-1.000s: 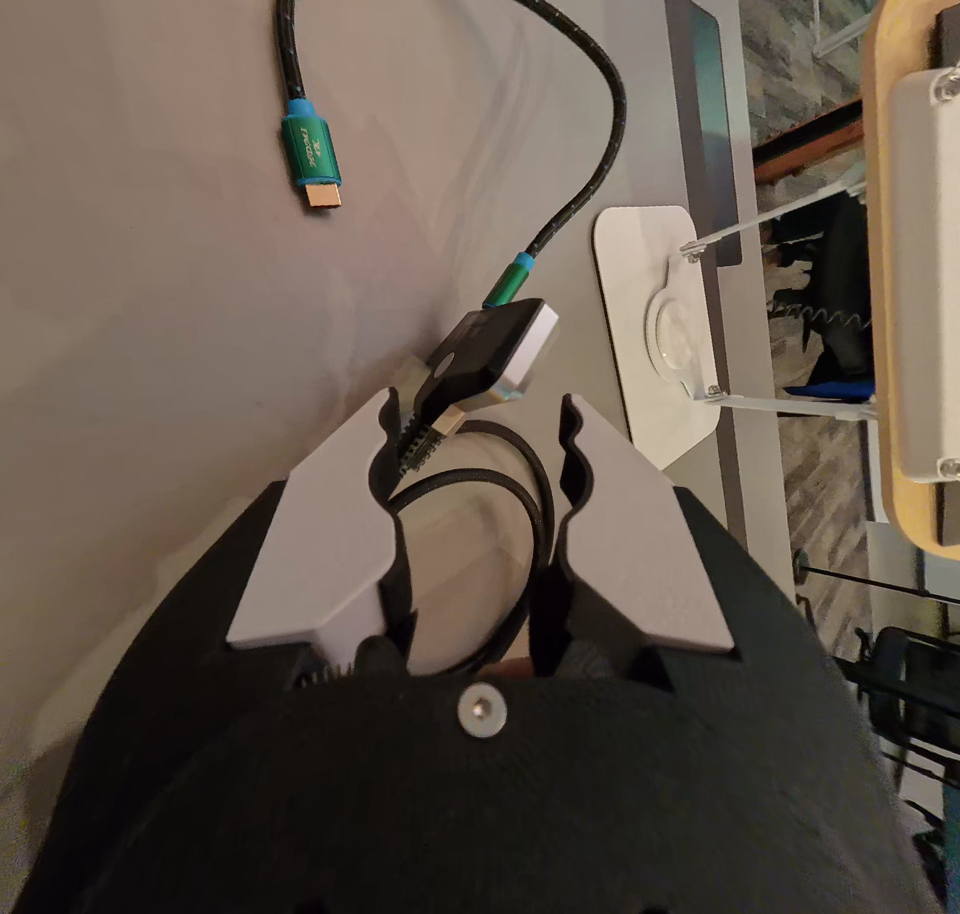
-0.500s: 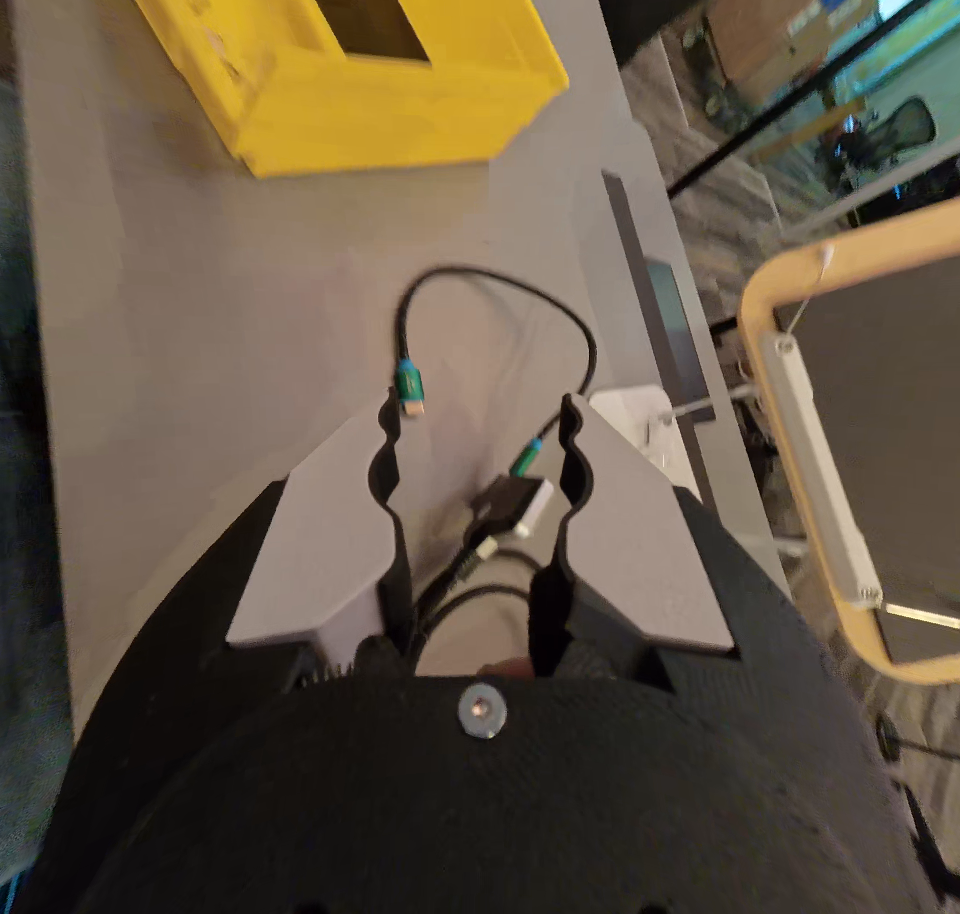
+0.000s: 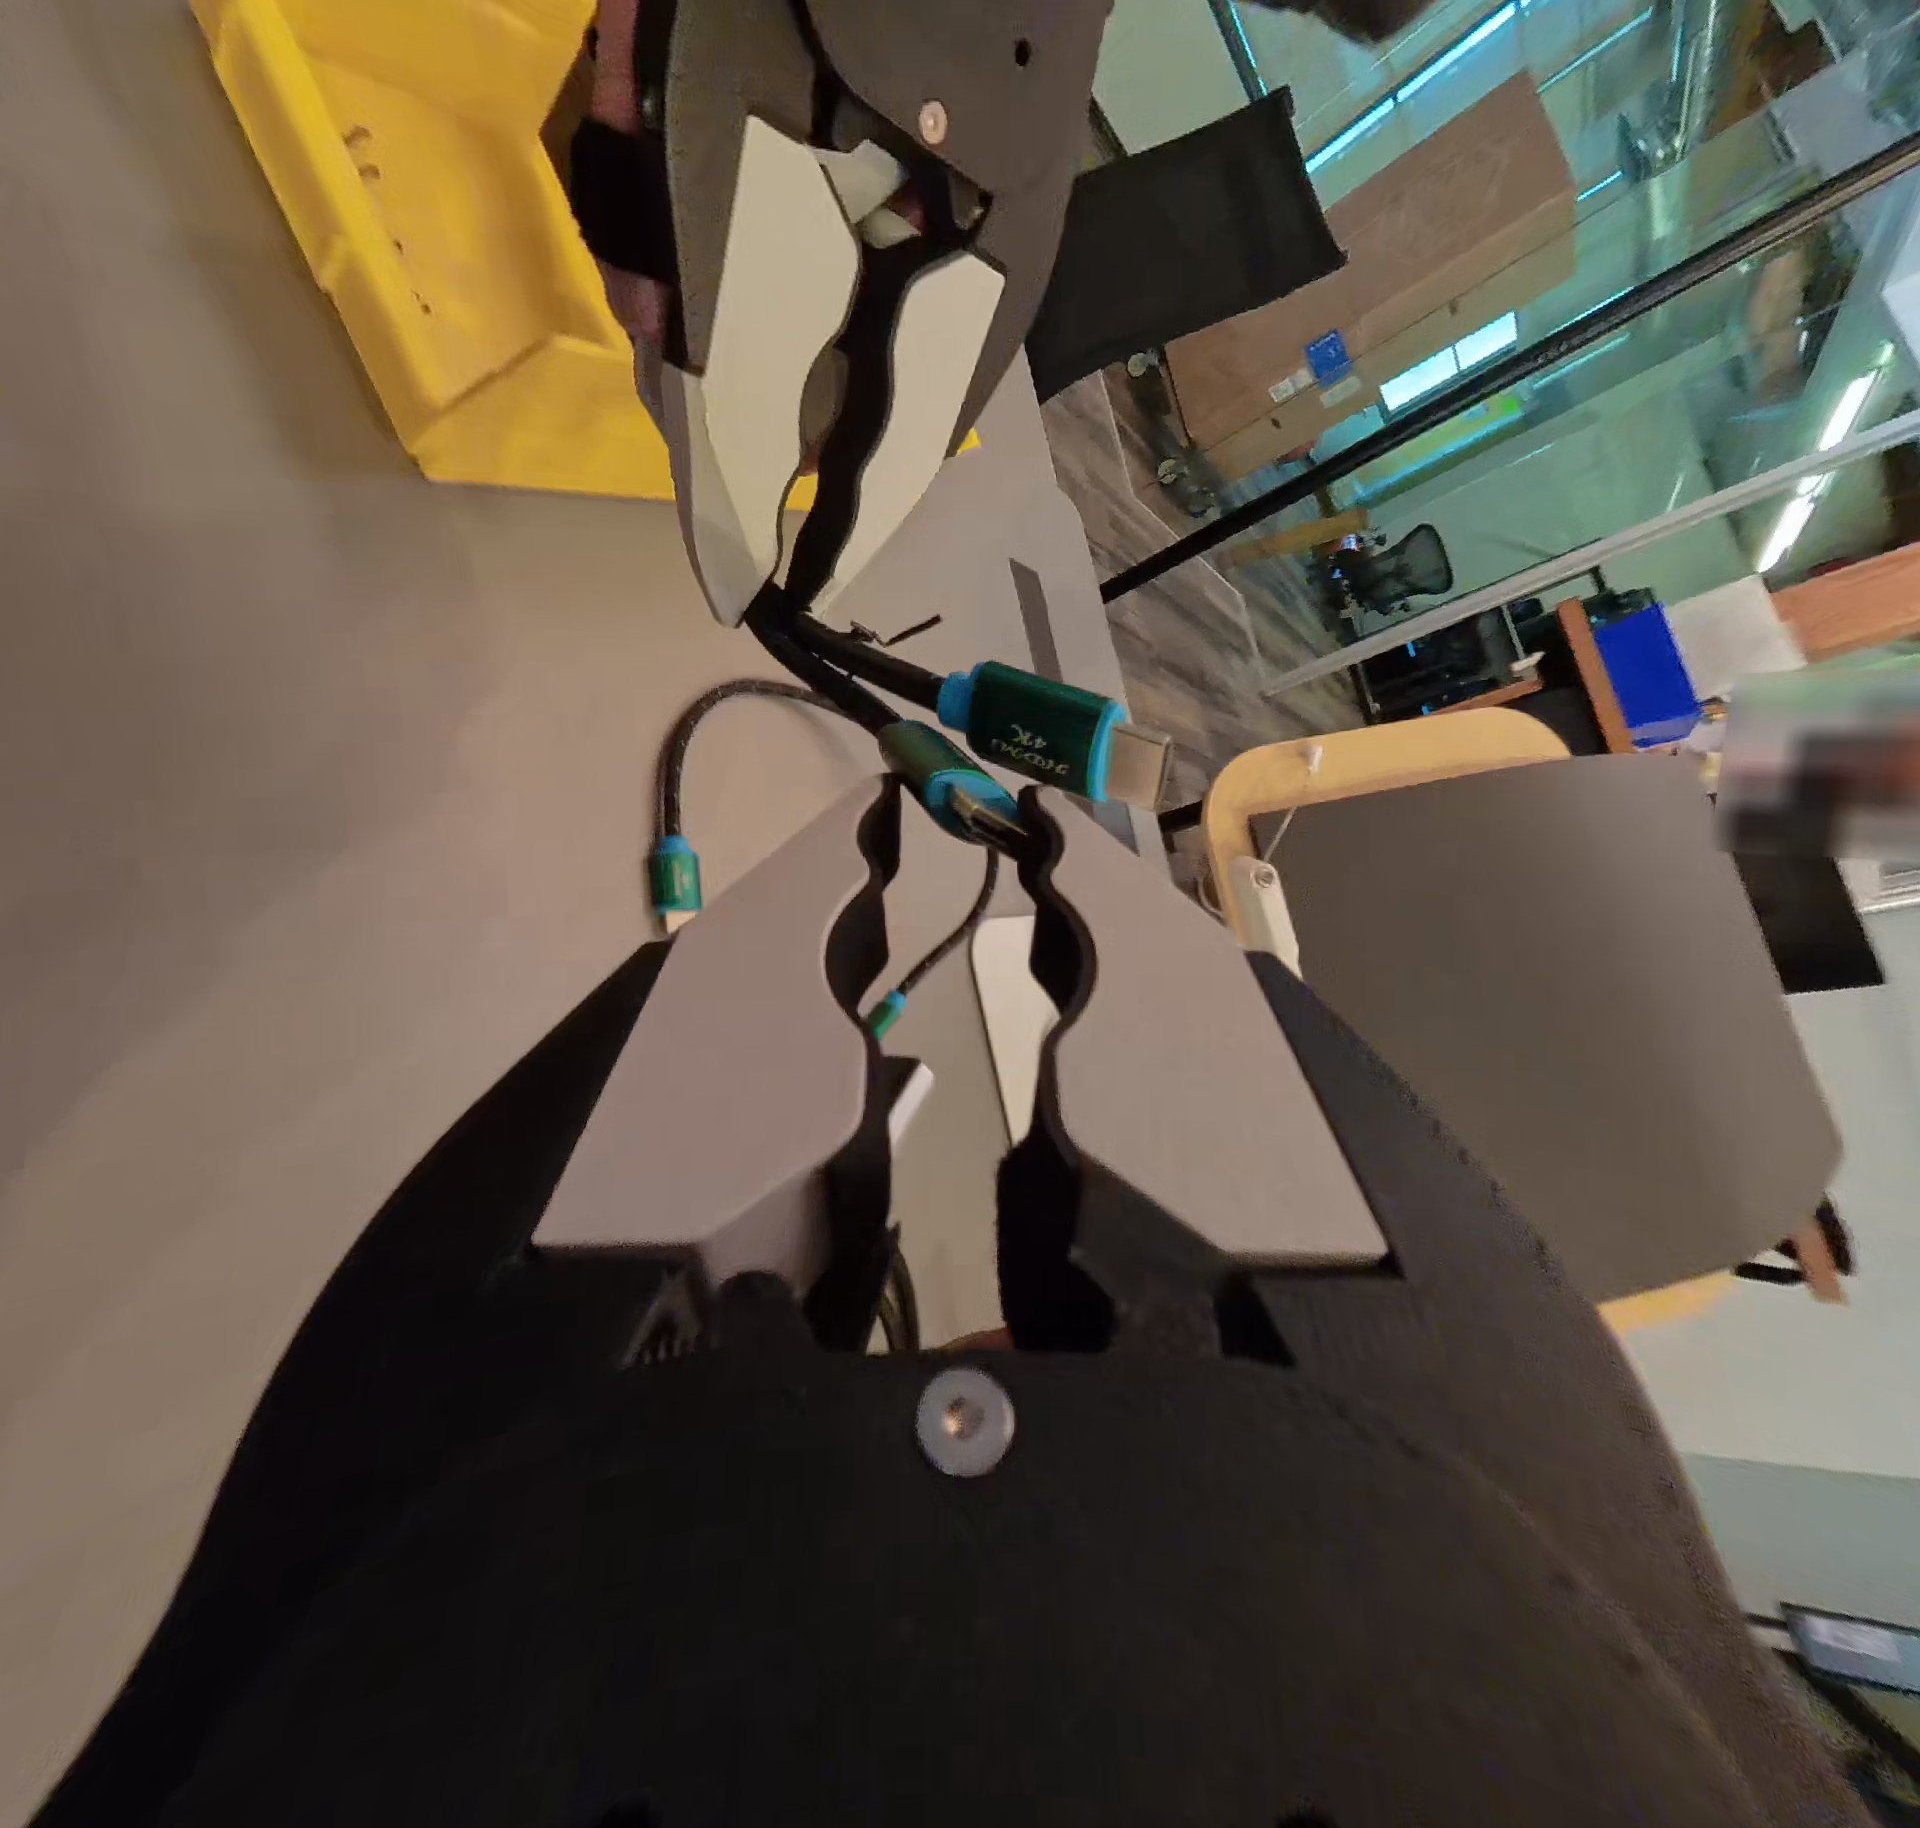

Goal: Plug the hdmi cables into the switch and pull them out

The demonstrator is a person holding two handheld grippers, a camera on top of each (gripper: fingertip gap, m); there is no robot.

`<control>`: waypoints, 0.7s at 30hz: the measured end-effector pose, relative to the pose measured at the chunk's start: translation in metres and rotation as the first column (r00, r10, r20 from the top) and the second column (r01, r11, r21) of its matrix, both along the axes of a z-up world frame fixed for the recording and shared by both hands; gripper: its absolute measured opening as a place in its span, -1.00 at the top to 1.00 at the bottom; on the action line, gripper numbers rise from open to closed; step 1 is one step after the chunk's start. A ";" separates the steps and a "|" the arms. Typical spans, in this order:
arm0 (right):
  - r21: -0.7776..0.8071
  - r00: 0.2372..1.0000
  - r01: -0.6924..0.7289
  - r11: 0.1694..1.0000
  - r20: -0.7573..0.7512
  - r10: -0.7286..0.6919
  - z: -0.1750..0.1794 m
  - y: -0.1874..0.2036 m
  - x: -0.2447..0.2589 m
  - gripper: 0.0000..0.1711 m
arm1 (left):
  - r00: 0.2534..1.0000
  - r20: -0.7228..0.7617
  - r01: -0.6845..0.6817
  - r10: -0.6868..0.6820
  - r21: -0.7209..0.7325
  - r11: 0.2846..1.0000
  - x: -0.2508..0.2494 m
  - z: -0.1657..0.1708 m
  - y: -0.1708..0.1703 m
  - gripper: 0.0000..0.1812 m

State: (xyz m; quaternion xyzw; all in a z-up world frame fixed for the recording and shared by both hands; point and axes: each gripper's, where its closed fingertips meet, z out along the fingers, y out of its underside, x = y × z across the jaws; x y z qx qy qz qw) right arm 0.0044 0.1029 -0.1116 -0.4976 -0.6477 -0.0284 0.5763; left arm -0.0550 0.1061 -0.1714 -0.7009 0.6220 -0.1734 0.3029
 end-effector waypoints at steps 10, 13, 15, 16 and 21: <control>0.001 0.993 -0.003 1.000 0.115 0.003 -0.014 0.003 0.029 0.84 | 0.999 0.026 0.025 -0.022 -0.123 0.992 0.031 -0.017 0.007 0.83; -0.050 0.997 0.006 0.999 0.083 -0.002 -0.018 0.004 0.034 0.86 | 0.999 0.052 0.016 -0.009 -0.132 0.991 0.037 -0.019 0.011 0.82; -0.089 0.998 0.013 0.996 0.057 -0.008 -0.020 0.006 0.037 0.87 | 0.998 0.069 0.008 0.001 -0.128 0.992 0.040 -0.021 0.015 0.81; -0.102 0.998 0.033 0.994 0.059 -0.027 -0.023 0.009 0.040 0.87 | 0.997 0.078 -0.004 0.014 -0.124 0.992 0.042 -0.022 0.018 0.81; -0.105 0.997 0.045 0.993 0.068 -0.038 -0.035 0.015 0.041 0.92 | 0.998 0.067 -0.016 0.015 0.008 1.000 0.053 -0.031 0.039 0.64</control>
